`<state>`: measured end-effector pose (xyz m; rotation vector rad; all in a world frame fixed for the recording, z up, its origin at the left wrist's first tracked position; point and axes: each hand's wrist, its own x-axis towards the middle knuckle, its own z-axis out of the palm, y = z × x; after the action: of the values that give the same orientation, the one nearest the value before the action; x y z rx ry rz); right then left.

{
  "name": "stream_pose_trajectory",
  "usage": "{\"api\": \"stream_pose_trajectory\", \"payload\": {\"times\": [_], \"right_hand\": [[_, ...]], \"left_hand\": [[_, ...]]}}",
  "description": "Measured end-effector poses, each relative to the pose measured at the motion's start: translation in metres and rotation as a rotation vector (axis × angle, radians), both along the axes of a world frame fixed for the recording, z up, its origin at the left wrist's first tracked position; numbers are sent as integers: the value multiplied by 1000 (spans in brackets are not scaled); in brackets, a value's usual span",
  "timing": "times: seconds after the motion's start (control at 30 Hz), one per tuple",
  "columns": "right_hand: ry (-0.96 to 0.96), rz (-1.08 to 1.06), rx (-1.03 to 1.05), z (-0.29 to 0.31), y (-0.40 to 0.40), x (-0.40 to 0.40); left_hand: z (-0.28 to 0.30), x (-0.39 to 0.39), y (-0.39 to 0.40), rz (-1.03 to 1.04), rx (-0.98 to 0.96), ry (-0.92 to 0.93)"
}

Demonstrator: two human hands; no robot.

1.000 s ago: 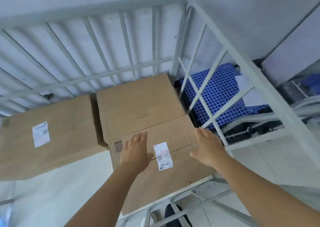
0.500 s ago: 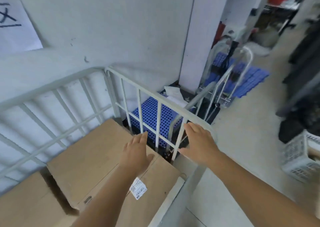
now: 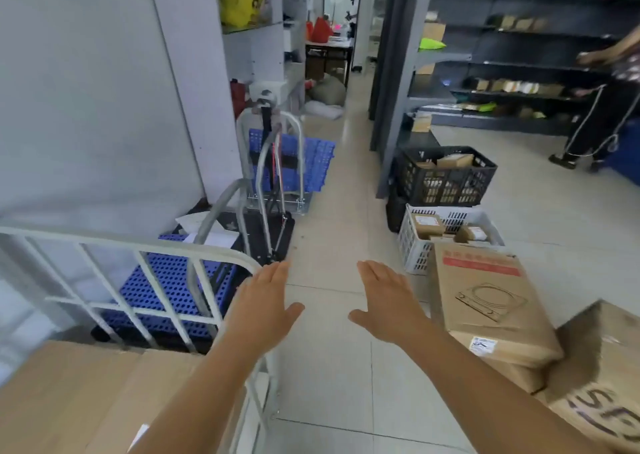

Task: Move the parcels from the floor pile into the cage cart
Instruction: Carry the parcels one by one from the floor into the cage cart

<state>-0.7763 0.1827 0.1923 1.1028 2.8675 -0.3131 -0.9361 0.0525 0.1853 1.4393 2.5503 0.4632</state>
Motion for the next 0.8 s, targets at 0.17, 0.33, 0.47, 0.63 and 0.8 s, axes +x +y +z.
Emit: {"api": "stream_pose_trajectory", "payload": {"times": [0.17,0.33,0.47,0.63,0.8], "right_hand": [[-35,-217,-28,-12,-1,122],[-37,-436,-56,-23,-12,243],[-40,-598,-68,-30,-22,322],[-29,-774,-93,-45,-22,390],[-15,-928,-127,-65,-5,430]], "left_hand": [[-7,95,26,-199,-44,18],[-16,190,48,-403,-95,28],[-23,253,70,-539,-129,25],[-31,311,107,-657,-168,28],[-48,342,157,-771,-249,72]]}}
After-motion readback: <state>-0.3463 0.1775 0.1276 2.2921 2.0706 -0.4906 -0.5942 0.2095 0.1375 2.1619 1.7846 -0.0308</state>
